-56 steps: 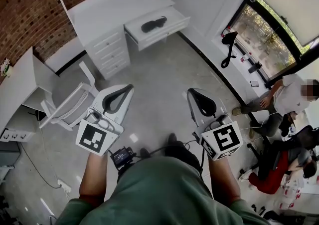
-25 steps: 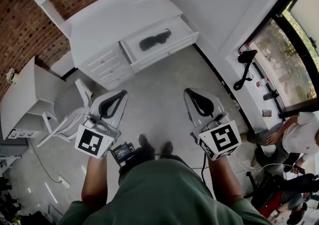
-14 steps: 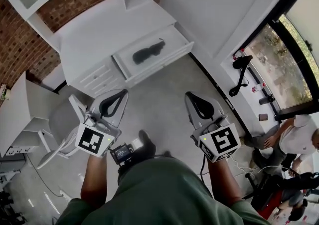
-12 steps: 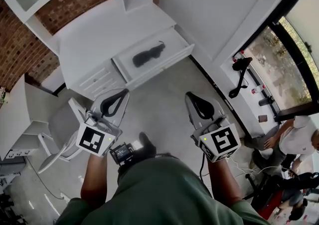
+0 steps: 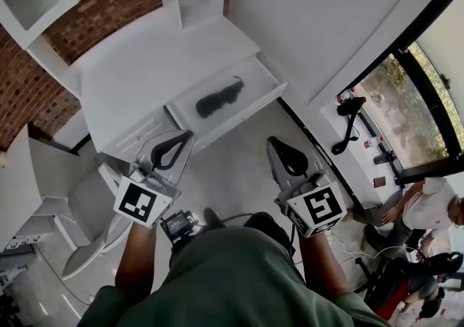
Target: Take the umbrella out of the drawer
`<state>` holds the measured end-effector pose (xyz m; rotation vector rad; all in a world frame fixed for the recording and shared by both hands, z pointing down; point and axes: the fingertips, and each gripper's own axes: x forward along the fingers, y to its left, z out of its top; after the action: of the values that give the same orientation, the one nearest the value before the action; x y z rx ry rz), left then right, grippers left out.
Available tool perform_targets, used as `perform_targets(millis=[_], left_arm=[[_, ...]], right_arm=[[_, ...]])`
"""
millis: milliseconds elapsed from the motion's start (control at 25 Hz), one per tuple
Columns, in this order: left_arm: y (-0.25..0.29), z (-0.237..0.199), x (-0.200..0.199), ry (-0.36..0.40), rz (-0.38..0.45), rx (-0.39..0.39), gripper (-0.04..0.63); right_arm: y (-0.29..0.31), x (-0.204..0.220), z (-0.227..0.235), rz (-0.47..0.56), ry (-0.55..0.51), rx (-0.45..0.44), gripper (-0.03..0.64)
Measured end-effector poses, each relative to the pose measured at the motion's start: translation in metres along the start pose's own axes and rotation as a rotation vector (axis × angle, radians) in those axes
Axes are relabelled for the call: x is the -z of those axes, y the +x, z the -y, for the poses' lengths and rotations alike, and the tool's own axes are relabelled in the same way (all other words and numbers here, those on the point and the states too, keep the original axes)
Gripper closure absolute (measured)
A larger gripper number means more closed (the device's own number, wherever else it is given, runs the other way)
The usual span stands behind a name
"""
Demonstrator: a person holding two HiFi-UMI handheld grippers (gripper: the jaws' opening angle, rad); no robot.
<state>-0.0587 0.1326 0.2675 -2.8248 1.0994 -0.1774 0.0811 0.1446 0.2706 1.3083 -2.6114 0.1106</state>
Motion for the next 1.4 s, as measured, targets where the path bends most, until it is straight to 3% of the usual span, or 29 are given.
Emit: perform_targets(millis=[360,1080,1400], left_arm=[[0.023,-0.054,0.021,-0.024,-0.034,-0.084,0.592],[0.194,-0.104,0.036,-0.022,-0.159,-0.315,0.592],[0.206,-0.120,0.048,-0.054,-0.200,-0.353,0.592]], right_arm=[[0.073,0.000,0.025,-0.013,-0.017,-0.093,0.609],[0.181,0.000,0.190,0.024,-0.043,-0.410,0.606],[0.211,0.011,0.202,-0.004,-0.014,-0.456,0.604]])
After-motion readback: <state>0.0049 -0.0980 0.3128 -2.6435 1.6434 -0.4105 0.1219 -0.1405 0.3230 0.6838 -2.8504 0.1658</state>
